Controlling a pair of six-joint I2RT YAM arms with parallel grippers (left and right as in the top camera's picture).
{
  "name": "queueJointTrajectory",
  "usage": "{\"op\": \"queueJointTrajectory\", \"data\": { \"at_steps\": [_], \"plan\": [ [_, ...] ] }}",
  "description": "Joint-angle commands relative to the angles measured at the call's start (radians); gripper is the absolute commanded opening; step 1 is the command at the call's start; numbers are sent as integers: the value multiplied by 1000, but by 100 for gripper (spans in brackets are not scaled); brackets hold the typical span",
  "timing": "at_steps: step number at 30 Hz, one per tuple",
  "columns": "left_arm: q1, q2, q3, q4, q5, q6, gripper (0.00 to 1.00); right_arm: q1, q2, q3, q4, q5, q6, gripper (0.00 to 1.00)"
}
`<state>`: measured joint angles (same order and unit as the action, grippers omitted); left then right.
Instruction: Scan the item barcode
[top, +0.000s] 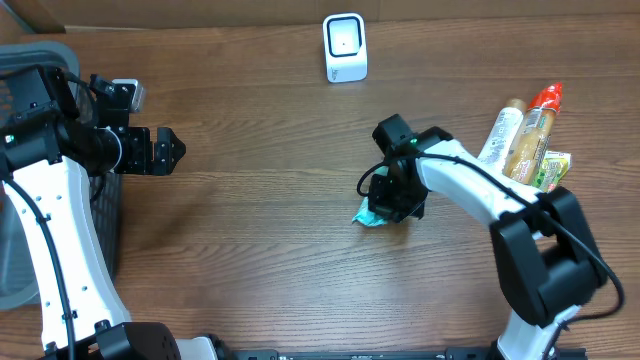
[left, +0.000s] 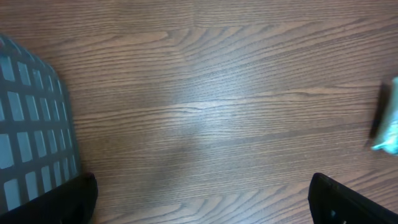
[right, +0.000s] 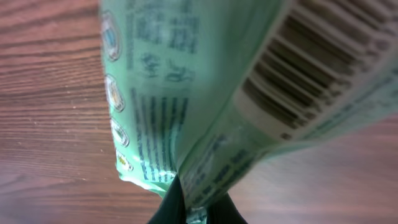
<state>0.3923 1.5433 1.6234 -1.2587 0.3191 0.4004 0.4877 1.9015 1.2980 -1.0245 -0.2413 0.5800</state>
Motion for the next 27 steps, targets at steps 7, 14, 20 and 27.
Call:
{"op": "queueJointTrajectory", "data": {
  "at_steps": [7,14,20,27],
  "plan": [
    [-6,6,0,3,11,23,100,119,-101,181,-277,637,-68,4],
    [-6,6,0,3,11,22,99,139,50,182,-443,906,-23,4],
    [-6,6,0,3,11,23,100,145,166,182,-479,1026,-31,4],
    [-6,6,0,3,11,23,99,211,180,182,-414,880,-98,23]
  ]
}}
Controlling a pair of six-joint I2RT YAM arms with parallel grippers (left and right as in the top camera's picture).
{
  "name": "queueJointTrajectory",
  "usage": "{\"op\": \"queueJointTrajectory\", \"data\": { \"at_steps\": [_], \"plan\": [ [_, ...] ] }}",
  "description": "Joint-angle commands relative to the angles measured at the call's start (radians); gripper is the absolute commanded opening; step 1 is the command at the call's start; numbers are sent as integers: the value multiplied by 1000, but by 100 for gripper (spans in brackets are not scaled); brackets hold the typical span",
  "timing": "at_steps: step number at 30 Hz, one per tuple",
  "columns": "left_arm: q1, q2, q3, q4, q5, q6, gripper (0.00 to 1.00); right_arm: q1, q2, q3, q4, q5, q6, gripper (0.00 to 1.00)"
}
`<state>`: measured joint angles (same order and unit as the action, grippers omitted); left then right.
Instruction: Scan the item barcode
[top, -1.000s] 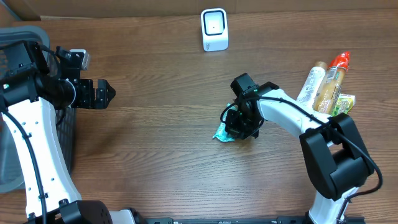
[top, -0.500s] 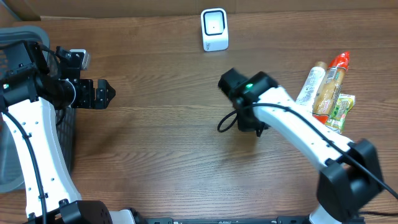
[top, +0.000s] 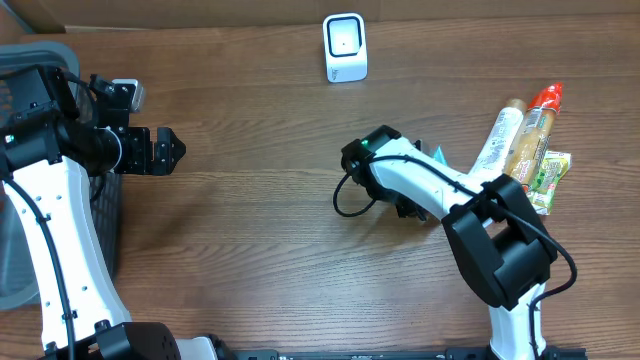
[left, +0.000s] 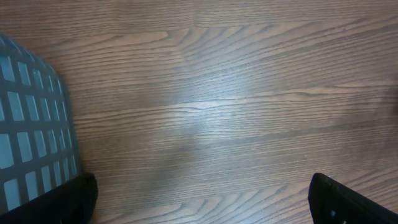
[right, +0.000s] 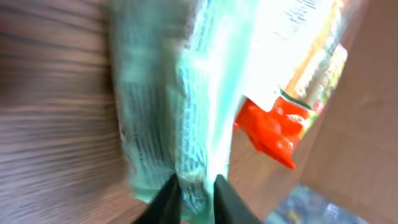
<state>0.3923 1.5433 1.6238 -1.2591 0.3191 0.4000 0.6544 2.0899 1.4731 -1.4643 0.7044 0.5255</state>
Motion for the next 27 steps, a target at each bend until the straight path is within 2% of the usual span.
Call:
{"op": "queueJointTrajectory", "data": {
  "at_steps": [1,3,6,9,13,16,17,19,20,27],
  "plan": [
    [-6,6,0,3,11,23,100,56,-8,6,46,-121,-60,27],
    [-6,6,0,3,11,23,99,77,-8,6,77,-214,-63,32],
    [-6,6,0,4,11,23,100,110,-8,6,137,-372,-64,33],
    [-6,6,0,3,11,23,100,141,-8,8,187,-489,-138,38],
    [-6,6,0,3,11,23,100,130,-18,50,177,-497,-34,38],
    [-6,6,0,4,11,23,100,85,-68,78,174,-492,-54,41],
    [-6,6,0,3,11,23,100,68,-93,79,175,-482,-91,44],
    [-6,6,0,3,11,23,100,24,-130,79,163,-432,-203,63],
    [-6,6,0,3,11,23,100,11,-130,78,154,-424,-233,66],
    [-6,6,0,3,11,23,100,-87,-113,-17,179,-344,-269,67]
  ]
}}
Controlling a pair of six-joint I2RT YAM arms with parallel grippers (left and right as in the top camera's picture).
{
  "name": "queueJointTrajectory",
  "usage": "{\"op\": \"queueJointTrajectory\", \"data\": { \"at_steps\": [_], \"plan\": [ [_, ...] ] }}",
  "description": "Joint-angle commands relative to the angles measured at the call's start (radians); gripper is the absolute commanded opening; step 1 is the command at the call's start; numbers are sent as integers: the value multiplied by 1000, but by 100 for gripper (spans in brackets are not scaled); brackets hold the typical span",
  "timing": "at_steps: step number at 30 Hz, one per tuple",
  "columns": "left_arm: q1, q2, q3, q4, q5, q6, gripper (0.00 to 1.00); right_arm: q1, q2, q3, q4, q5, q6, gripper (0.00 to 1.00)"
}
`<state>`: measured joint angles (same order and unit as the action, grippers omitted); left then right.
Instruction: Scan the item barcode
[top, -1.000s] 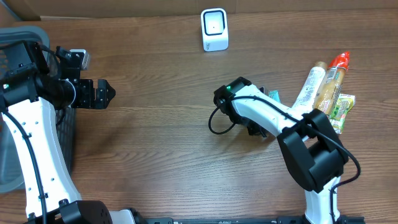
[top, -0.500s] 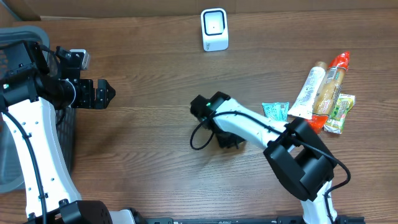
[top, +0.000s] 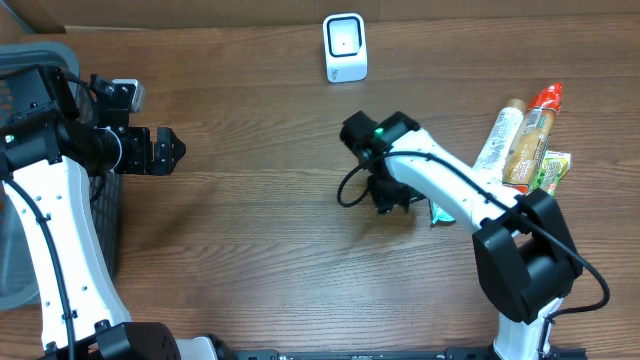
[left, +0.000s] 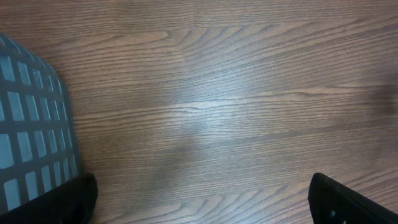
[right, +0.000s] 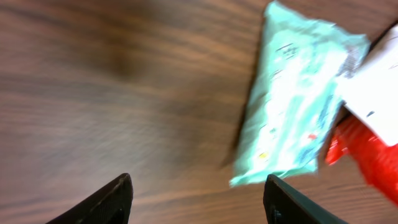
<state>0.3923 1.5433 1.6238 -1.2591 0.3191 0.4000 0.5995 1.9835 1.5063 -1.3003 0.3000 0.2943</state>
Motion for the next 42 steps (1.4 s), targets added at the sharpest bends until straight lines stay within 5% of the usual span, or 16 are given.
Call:
{"op": "queueJointTrajectory", "data": {
  "at_steps": [1,19,26,30,36,42],
  "plan": [
    [-6,6,0,3,11,23,99,-43,-6,-68,33,66,-38,67],
    [-6,6,0,3,11,23,99,-172,-6,-366,374,99,-114,62],
    [-6,6,0,4,11,23,100,-173,-7,-432,403,88,-113,12],
    [-6,6,0,4,11,23,100,-169,-7,-413,380,47,-113,4],
    [-6,6,0,3,11,23,99,-169,-56,-211,203,-304,-149,4],
    [-6,6,0,3,11,23,100,-169,-159,-93,294,-1003,-229,4]
  ]
}}
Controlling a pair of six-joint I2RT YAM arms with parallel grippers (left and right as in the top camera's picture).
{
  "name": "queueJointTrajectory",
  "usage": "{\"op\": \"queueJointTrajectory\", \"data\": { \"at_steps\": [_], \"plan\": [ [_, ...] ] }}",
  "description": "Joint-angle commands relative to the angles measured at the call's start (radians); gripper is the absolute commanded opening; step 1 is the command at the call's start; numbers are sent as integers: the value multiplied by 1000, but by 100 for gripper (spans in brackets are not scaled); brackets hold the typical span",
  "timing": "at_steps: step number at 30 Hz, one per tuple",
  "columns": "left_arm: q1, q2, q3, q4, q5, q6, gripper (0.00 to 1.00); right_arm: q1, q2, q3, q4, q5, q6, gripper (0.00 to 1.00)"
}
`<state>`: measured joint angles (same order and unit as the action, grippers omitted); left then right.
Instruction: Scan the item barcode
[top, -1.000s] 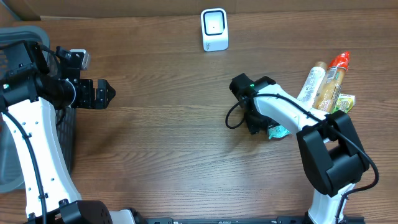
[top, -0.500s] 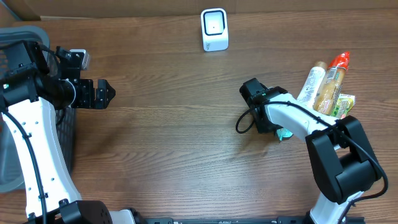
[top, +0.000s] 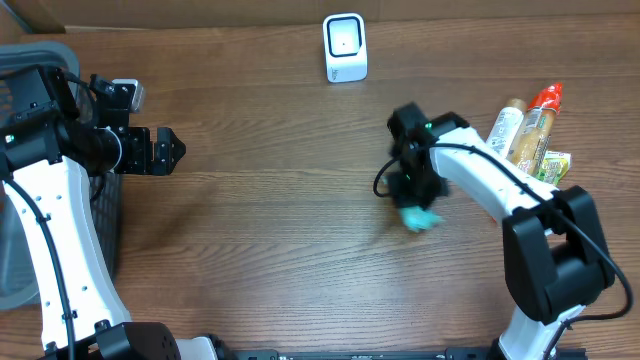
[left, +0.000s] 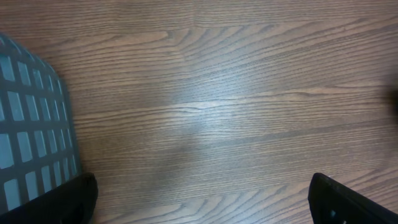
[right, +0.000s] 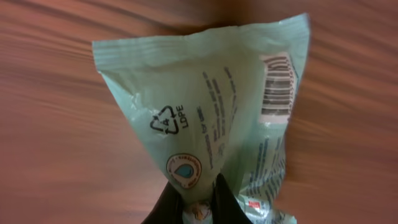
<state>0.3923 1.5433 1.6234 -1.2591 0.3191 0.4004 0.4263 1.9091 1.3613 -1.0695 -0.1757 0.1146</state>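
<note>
A mint-green plastic packet (right: 205, 118) with a barcode label (right: 275, 87) near its right edge fills the right wrist view; my right gripper (right: 198, 200) is shut on its lower edge. From overhead the packet (top: 418, 217) shows blurred just below the right gripper (top: 411, 187), right of the table's middle. The white scanner (top: 345, 47) stands at the table's far edge, well apart from the packet. My left gripper (top: 166, 150) is open at the far left over bare wood, its fingers (left: 74, 198) wide apart with nothing between them.
A grey mesh basket (left: 31, 137) stands at the left edge beside the left arm. Several other packaged items, among them an orange-capped tube (top: 535, 118) and a green pack (top: 552, 168), lie at the right edge of the wooden table (top: 260, 240).
My right gripper was open left of the packet, which lay on the table. Now it is shut on the packet's edge and sits further right. The left arm has not moved.
First my right gripper held the green packet near the table's middle. Then it still pinched it, turned toward the items at the right. Then the packet lay on the table with the gripper open. Now the gripper is shut on it again.
</note>
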Motion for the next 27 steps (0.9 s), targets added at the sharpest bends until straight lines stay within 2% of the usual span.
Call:
{"op": "queueJointTrajectory", "data": {
  "at_steps": [1,6,13,17,25,27],
  "plan": [
    [-6,6,0,3,11,23,100,5,-85,51,98,-601,-48,4],
    [-6,6,0,4,11,23,99,18,-51,-35,327,-896,5,4],
    [-7,6,0,3,11,23,99,32,11,-201,614,-891,206,4],
    [-6,6,0,3,11,22,100,27,37,-229,632,-811,231,4],
    [-6,6,0,3,11,23,100,27,37,-230,551,-544,309,4],
    [-6,6,0,3,11,23,99,25,37,-230,544,-522,327,10]
  ]
}}
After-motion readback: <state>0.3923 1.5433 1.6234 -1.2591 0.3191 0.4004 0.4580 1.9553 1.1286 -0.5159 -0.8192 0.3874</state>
